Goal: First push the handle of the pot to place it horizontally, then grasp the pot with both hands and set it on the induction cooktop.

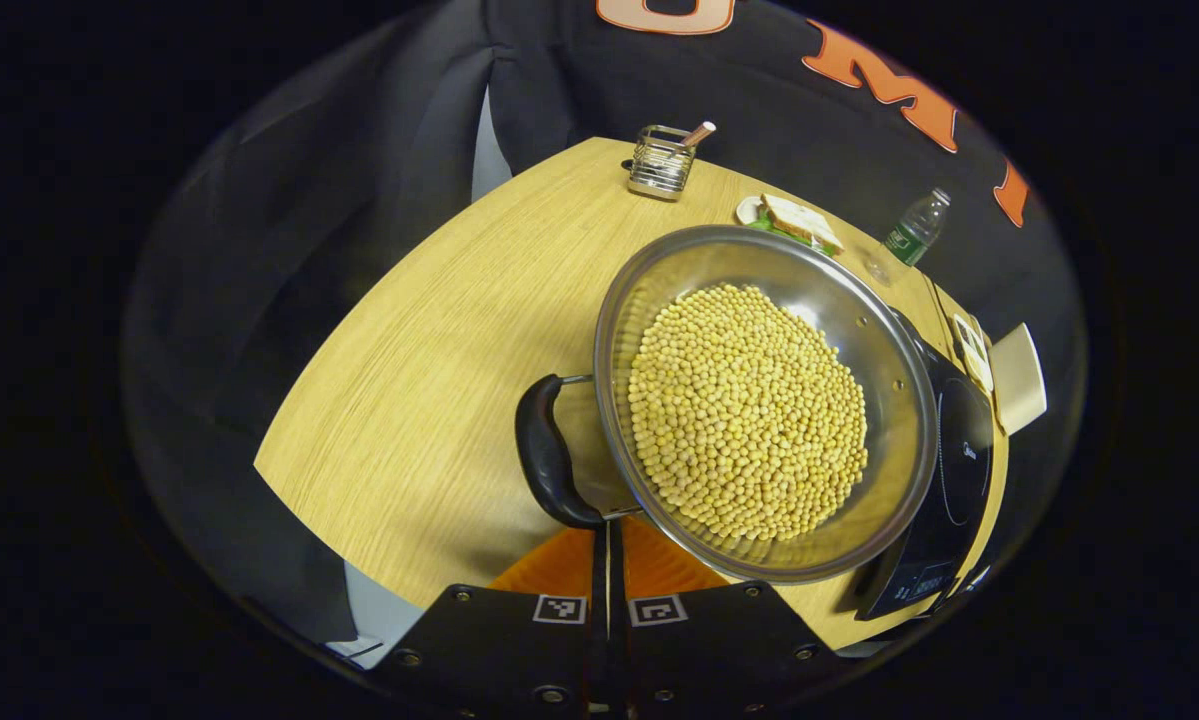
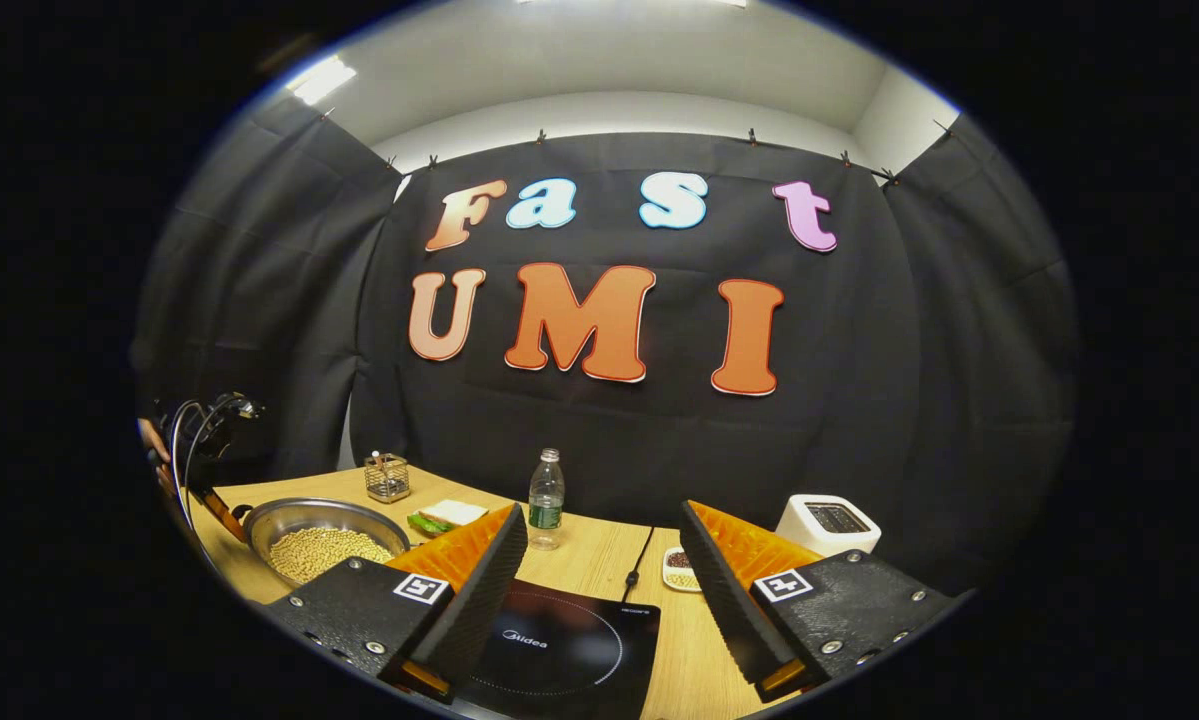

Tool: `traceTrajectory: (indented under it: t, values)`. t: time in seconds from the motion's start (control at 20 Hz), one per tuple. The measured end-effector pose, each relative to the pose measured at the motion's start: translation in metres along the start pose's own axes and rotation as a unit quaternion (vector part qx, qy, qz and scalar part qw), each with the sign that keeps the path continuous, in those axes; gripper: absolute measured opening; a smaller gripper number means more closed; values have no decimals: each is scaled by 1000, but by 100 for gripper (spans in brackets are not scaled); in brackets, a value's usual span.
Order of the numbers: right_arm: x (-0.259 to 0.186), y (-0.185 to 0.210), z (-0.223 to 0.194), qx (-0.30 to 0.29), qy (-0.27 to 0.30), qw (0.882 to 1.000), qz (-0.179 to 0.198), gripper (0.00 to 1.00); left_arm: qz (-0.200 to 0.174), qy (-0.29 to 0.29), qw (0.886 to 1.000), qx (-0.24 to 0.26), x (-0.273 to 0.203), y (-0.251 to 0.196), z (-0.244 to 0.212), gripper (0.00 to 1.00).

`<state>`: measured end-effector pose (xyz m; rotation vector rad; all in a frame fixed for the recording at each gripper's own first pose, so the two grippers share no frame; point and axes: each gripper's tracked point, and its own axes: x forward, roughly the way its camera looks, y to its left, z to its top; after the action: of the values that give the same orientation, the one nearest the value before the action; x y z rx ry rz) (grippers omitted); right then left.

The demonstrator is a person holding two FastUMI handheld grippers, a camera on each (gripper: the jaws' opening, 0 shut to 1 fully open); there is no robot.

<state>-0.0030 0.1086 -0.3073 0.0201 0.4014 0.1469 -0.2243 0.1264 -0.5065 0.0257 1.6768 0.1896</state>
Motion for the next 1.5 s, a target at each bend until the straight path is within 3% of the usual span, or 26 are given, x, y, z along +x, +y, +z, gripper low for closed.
traceTrajectory:
  t: [0.9, 1.2, 1.5]
  values:
    - [37, 55, -33, 23, 68, 996, 51, 95, 55, -89, 993, 61, 38, 29, 75, 4]
    - [44, 69, -40, 28, 83, 994, 63, 95, 50, -129, 987, 82, 50, 29, 103, 4]
    - [44, 108, -56, 44, 120, 987, 98, 96, 46, -146, 984, 94, 47, 33, 112, 4]
